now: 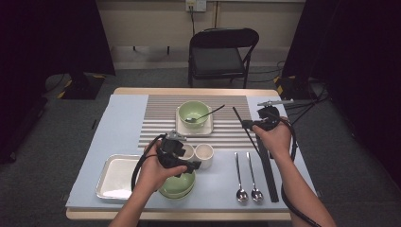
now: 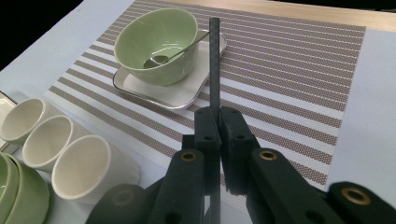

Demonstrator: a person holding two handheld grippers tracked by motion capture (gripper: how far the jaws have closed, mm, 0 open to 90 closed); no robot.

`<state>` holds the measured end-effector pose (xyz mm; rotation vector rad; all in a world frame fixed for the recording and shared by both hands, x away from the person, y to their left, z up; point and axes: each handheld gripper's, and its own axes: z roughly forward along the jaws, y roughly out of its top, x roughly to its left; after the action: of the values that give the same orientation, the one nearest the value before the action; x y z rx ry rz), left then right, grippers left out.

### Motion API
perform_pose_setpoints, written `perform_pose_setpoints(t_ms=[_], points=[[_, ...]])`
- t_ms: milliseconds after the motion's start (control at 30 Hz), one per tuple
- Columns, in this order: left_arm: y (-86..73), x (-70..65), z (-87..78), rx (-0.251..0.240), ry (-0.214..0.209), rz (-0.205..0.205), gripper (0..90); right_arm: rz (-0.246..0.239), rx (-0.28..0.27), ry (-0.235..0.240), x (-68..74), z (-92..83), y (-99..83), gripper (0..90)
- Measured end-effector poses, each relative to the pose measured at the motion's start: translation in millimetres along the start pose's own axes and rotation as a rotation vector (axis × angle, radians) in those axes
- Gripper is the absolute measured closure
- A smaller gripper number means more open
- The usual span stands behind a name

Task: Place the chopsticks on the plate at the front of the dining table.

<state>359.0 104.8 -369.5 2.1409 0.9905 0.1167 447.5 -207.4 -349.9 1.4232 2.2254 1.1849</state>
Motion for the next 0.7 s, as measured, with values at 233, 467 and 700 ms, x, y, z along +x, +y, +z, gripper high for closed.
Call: perform_pose_setpoints(t_ms=[233,467,700], points=[[3.6,-5.8,7.2,-0.003,-0.014,0.002,24.7,-0.004,-0.006,0.009,5.7,1.6,1.9,86.7],[7.7,-10.5,12.5,0.002,-0.013,0.009,24.8,-0.013,-0.007,0.015,11.1,1.9,5.2,86.7],[11.7,-15.7,18.6,0.009,-0.023,0.014,24.9,-0.024,-0.009,0.025,16.4,1.6,8.8,86.7]])
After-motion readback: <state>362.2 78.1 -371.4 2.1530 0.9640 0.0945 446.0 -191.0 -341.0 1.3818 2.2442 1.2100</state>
